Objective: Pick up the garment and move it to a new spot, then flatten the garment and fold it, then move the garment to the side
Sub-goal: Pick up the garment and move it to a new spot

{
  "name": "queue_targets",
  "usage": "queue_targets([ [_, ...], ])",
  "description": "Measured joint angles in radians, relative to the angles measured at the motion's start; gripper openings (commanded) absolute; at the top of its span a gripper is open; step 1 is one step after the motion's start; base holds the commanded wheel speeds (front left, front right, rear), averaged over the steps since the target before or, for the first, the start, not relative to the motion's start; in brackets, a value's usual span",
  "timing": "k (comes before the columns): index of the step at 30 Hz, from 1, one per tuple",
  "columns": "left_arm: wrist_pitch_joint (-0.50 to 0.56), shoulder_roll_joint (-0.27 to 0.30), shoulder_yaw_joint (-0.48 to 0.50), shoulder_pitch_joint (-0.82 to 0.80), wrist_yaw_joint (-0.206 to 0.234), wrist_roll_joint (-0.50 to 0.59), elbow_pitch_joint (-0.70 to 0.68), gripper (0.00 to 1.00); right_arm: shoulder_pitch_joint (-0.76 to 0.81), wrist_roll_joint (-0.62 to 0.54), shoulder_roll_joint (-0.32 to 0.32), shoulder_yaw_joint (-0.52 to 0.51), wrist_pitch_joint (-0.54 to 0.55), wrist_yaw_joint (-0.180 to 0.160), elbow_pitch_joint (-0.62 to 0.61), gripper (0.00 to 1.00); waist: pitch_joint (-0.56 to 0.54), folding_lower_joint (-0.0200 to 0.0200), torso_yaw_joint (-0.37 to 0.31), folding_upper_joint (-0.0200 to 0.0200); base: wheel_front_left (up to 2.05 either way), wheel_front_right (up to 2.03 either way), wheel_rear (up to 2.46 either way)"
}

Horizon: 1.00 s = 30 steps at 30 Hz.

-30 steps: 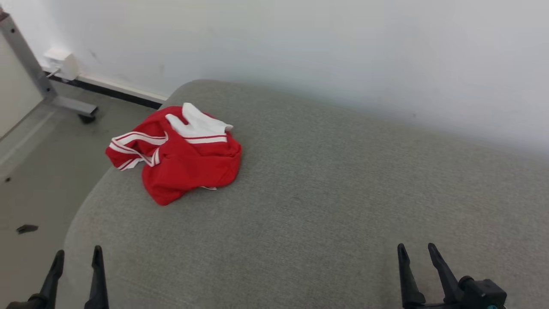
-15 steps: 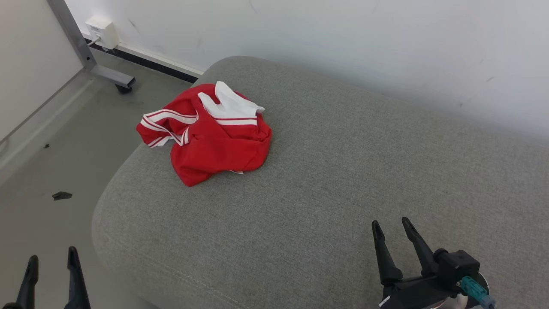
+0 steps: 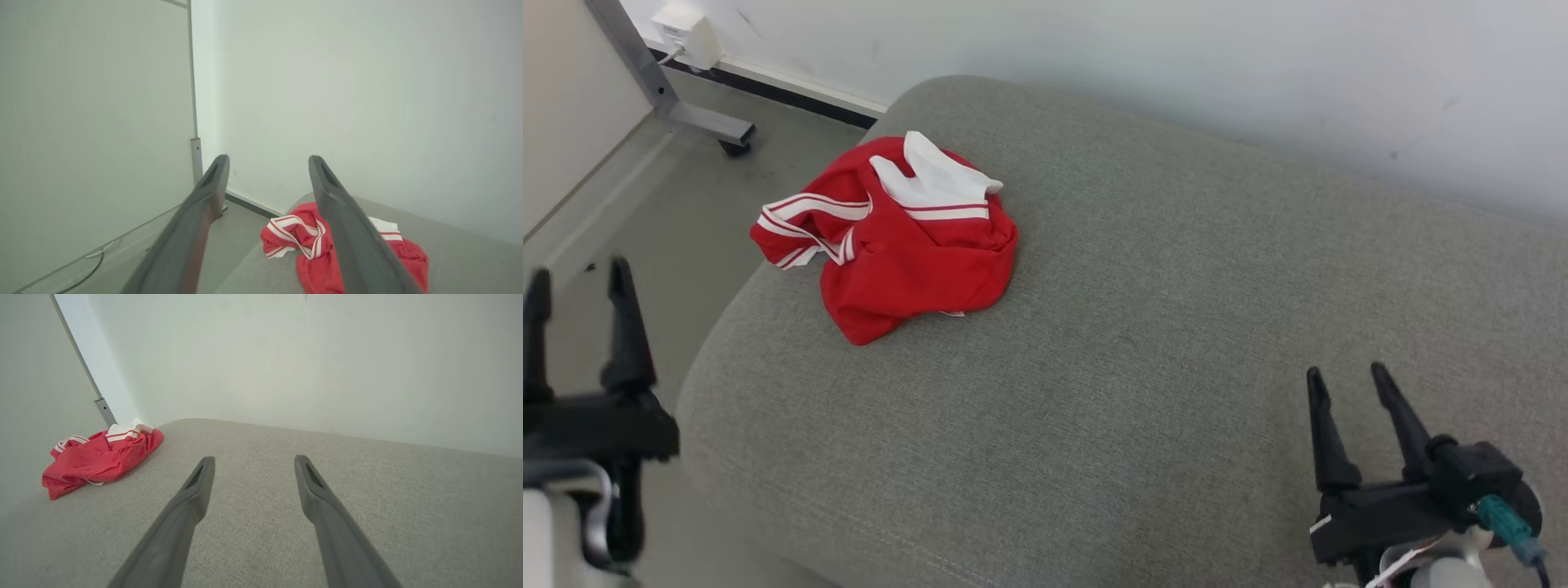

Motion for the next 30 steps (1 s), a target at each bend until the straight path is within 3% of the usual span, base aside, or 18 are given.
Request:
queue_targets([
  [10, 0.041, 0.194, -0.011, -0.457, -0.003, -0.115, 0.146, 1.0, -0.049, -0.087, -0.02, -0.153, 0.065, 0.0, -0.221, 1.0, 0.16, 0.0002, -0.109, 0.0001, 0.0, 0.0, 0.0],
  [19, 0.108, 0.307, -0.075, -0.572, -0.003, -0.176, 0.345, 1.0, -0.029, -0.112, 0.003, -0.205, 0.075, 0.0, -0.306, 1.0, 0.28, 0.0001, -0.259, 0.0, 0.0, 0.0, 0.0],
  [30, 0.245, 0.371, -0.247, -0.583, -0.003, -0.372, 0.547, 1.0, -0.053, -0.122, 0.012, -0.189, 0.094, 0.0, -0.348, 1.0, 0.393, 0.0, -0.383, 0.0001, 0.0, 0.0, 0.0],
])
